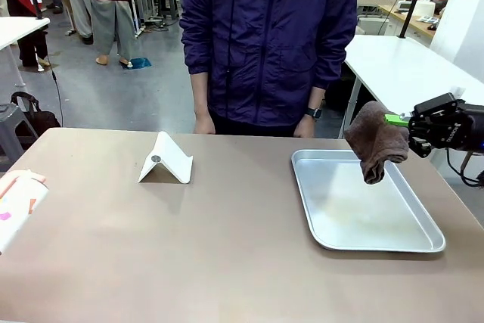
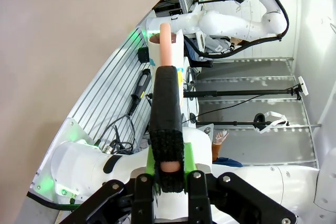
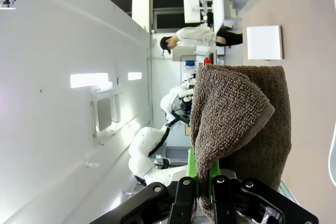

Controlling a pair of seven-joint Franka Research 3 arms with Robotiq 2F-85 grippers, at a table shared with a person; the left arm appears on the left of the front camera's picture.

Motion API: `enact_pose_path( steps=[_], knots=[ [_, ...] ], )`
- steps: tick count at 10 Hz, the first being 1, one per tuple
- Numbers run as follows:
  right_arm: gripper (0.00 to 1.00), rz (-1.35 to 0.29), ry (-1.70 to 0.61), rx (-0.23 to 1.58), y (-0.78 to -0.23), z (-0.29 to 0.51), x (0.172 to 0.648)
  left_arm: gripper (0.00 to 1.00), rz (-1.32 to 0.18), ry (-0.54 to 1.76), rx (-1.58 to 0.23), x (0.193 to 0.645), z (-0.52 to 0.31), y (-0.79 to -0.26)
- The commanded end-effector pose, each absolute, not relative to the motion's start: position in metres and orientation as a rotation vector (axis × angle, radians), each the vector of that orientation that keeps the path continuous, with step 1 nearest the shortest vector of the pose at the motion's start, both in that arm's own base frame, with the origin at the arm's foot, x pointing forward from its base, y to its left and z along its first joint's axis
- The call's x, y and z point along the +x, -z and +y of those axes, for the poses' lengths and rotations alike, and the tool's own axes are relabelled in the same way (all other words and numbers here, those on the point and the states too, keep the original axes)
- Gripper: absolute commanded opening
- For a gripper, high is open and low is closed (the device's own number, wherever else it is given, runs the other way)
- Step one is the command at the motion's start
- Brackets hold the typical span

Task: Clean the surface of the table.
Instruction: Return the Lint Roller and towel to their original positions.

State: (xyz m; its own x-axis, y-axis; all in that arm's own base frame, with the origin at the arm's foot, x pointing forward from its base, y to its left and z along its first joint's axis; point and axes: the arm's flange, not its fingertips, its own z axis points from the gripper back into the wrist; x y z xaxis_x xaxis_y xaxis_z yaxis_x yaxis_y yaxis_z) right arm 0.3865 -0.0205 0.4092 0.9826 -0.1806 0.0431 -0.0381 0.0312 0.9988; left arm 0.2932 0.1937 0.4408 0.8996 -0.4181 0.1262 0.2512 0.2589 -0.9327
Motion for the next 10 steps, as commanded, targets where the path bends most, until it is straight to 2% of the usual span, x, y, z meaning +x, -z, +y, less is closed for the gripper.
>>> enact_pose_path(
  steps=[1, 4, 7, 9, 10],
  knots=[
    [0.08, -0.164, 0.107, 1.487, -0.418, -0.007, 0.398, 0.22, 0.174, 0.515, -1.200, 0.298, 0.179, -0.452],
    [0.08, -0.171, -0.057, 1.437, -0.447, 0.056, 0.426, 0.22, 0.257, 0.557, -1.056, 0.344, 0.124, -0.503],
    [0.08, -0.068, -0.187, 1.391, -0.448, 0.158, 0.454, 0.22, 0.366, 0.524, -0.994, 0.420, 0.033, -0.543],
    [0.08, 0.009, -0.161, 1.297, -0.428, 0.225, 0.464, 0.22, 0.236, 0.325, -0.925, 0.464, -0.020, -0.563],
    [0.08, -0.010, -0.106, 1.245, -0.417, 0.246, 0.465, 0.22, 0.155, 0.224, -0.894, 0.483, -0.035, -0.569]
  ],
)
